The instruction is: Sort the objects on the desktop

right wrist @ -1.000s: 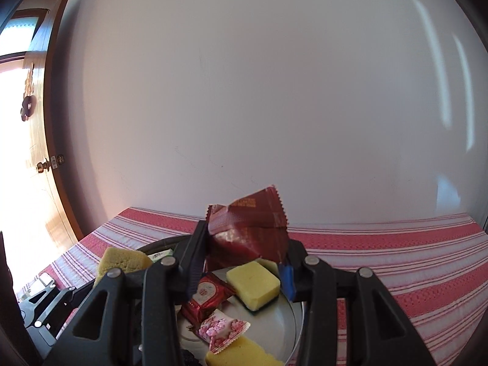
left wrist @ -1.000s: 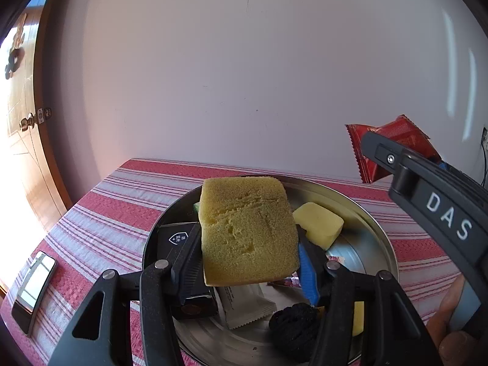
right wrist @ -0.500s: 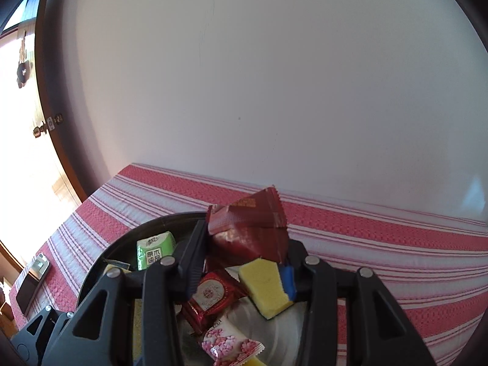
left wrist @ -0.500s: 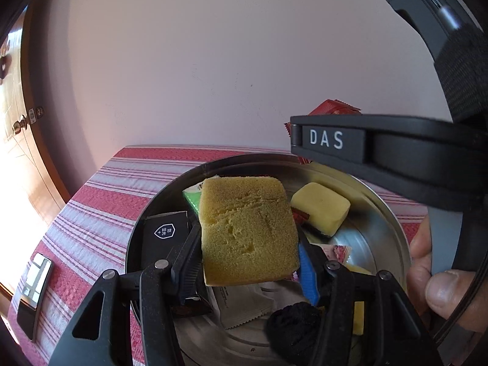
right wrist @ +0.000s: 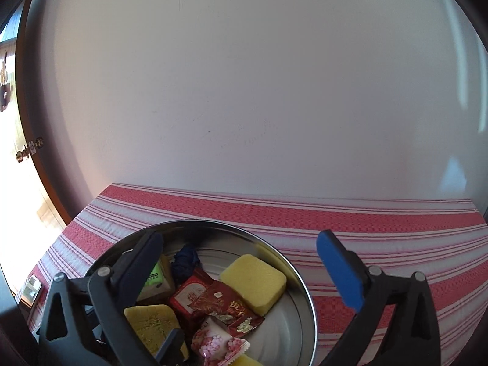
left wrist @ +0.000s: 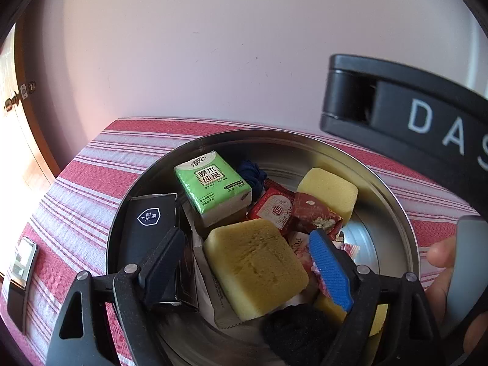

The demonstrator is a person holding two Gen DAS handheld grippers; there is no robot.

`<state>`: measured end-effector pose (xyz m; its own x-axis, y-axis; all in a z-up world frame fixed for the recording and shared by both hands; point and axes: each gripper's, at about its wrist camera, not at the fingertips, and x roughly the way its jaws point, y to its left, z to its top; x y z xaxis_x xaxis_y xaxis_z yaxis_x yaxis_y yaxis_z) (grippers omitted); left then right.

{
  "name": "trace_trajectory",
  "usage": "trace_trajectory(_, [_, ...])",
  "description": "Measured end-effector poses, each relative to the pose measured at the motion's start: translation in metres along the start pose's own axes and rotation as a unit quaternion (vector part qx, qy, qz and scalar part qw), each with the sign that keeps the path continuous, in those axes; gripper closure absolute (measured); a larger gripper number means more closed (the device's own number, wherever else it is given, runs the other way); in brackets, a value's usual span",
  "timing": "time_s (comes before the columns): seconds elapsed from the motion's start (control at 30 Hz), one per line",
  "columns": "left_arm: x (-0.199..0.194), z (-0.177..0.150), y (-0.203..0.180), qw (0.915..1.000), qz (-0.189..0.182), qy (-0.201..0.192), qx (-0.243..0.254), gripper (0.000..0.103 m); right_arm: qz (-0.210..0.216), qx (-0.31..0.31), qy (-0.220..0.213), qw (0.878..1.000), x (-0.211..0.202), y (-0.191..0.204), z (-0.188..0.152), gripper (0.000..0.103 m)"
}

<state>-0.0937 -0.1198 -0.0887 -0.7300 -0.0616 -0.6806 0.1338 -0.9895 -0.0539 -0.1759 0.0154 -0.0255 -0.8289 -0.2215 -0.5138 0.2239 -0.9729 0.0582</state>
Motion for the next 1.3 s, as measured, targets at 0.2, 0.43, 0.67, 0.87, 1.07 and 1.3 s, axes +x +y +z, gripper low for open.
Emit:
trace_trajectory(0.2, [-0.014, -0.006, -0.006, 0.9992, 0.031, -0.021, 0.013, 0.007, -0.031, 0.021, -0.003, 0.999, -0.018, -0.009, -0.008, 0.0])
trace_trajectory(0.43, [-0.022, -0.01, 0.003, 0.9989, 0.04, -0.023, -0.006, 0.002, -0.028, 0.03, 0.0, 0.999, -0.036, -0.016, -0.019, 0.0])
trace_trajectory(0.67, [-0.026, -0.013, 0.006, 0.9988, 0.045, -0.02, -0.01, 0.002, -0.016, 0.032, 0.032, 0.999, -0.031, -0.004, -0.024, 0.0])
trace_trajectory(0.87, [-0.025, -0.014, 0.018, 0.9991, 0.02, -0.014, -0.035, 0.001, -0.008, 0.013, 0.009, 1.0, -0.053, 0.005, -0.031, 0.0])
trace_trajectory(1.07, [-0.033, -0.019, 0.017, 0.9991, 0.034, -0.014, -0.021, 0.001, -0.026, 0.013, -0.007, 1.0, -0.069, 0.008, -0.037, 0.0])
trace_trajectory(1.3, [-0.049, -0.027, 0.019, 0.9988, 0.031, -0.03, -0.023, 0.001, -0.02, 0.026, -0.017, 0.999, -0.085, 0.004, -0.045, 0.0])
